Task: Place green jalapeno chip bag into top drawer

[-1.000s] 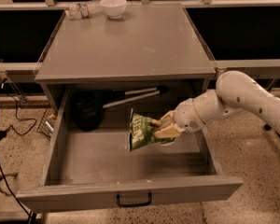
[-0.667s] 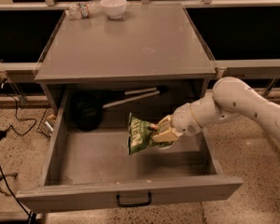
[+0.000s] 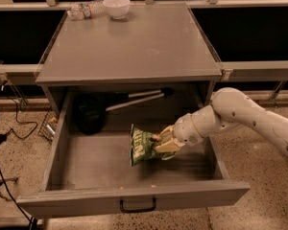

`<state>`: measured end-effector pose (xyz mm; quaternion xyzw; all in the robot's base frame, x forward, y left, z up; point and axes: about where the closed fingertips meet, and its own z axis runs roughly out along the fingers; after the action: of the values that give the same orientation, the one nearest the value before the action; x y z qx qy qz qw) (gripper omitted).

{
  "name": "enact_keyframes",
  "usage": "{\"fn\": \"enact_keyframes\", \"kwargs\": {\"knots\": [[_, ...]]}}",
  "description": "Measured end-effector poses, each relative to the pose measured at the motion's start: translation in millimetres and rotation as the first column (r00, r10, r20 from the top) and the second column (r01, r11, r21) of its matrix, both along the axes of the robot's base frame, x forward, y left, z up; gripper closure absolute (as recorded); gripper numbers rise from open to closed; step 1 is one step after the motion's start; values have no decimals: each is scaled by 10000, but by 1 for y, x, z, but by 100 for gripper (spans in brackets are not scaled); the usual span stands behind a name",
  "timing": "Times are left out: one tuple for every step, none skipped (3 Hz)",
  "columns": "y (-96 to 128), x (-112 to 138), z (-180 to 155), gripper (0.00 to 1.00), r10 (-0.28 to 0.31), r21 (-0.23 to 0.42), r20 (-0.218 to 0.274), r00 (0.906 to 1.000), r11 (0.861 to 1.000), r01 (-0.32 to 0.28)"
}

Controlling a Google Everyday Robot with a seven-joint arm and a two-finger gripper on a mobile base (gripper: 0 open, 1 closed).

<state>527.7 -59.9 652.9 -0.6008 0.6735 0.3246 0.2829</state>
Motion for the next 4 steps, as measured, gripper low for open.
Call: {"fn": "enact_keyframes", "kwargs": {"knots": [[3,0,-16,100,182,-355,-11,9998,9992,-182],[4,-1,-28,100,311,-656,-60,9995,9973,-314],[4,-1,-29,85,329,-693,-66,9994,9970,-332],[4,-1,-29,62,329,-693,-66,9994,9970,-332]]}}
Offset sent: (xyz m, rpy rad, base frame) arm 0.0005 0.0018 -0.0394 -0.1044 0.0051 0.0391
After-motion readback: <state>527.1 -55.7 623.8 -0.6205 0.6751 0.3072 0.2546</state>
